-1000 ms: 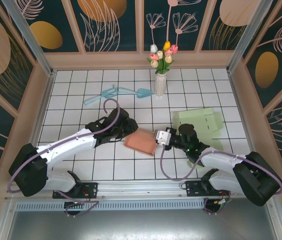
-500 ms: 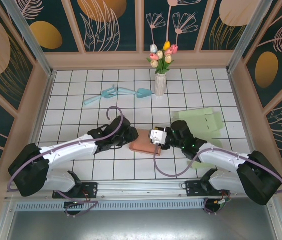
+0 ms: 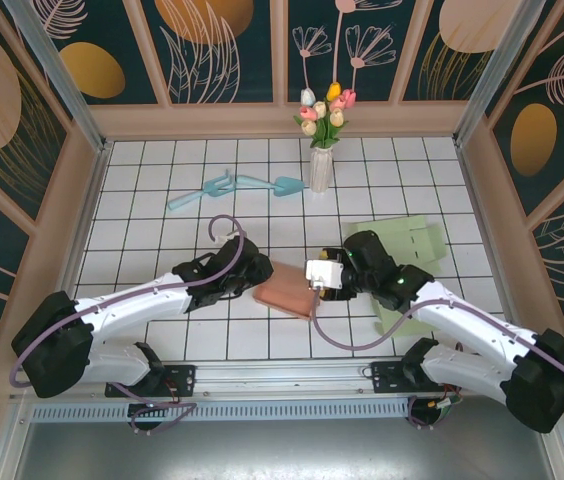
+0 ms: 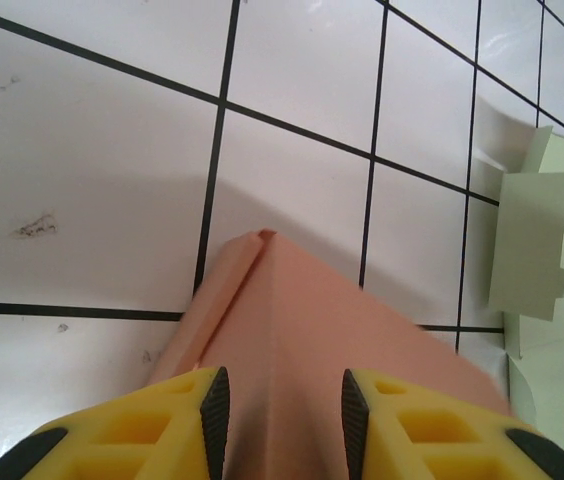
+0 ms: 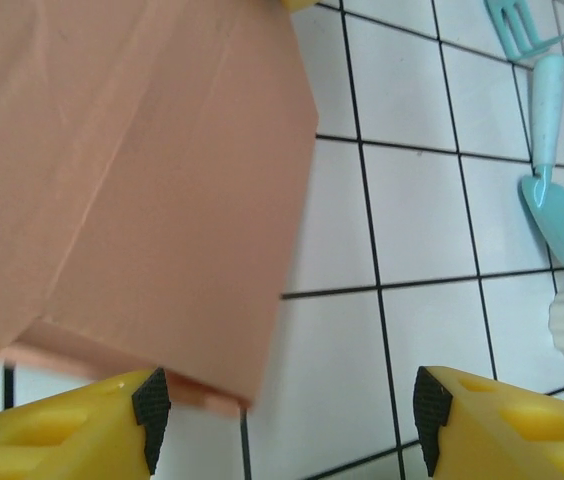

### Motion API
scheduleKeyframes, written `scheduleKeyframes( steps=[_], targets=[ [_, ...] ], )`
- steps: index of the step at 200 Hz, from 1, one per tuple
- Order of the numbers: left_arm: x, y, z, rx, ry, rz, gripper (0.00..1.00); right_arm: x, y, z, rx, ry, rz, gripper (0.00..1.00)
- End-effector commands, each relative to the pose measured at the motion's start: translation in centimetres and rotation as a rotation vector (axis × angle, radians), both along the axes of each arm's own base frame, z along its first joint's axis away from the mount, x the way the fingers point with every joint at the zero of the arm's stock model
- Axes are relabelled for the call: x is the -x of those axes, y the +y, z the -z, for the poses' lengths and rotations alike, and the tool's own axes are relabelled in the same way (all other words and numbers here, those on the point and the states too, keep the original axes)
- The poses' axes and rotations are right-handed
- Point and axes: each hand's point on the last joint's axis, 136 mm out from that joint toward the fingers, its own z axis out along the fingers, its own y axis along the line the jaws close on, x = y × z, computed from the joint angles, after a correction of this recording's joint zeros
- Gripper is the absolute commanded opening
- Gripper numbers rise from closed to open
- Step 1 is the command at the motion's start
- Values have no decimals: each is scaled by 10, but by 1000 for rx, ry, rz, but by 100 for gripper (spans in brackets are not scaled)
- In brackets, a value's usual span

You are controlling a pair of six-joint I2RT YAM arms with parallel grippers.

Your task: Fold the paper box

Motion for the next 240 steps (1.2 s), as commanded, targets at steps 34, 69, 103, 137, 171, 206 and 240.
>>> scheduleKeyframes(
  steps=[34, 69, 103, 137, 171, 206, 240],
  targets=[
    [-3, 7, 9, -58, -34, -42, 36, 3, -13, -54, -113, 13, 144, 69],
    [-2, 12, 17, -87, -37, -58, 36, -20, -3, -109, -509, 219, 517, 59],
    [-2, 14, 19, -113, -41, -64, 36, -42, -18, -80, -765, 451, 980, 61],
    [4, 17, 27, -152, -31, -58, 38, -32, -7, -28, -827, 524, 1102, 61],
    [7, 24, 29, -188, -39, -62, 41, -23, -5, 15, -813, 497, 1196, 64],
    [8, 30, 32, -203, -43, -69, 42, -10, 11, 42, -803, 531, 1208, 67],
    [9, 34, 37, -228, -44, -61, 46, -4, 15, 73, -730, 518, 1243, 67]
  ],
)
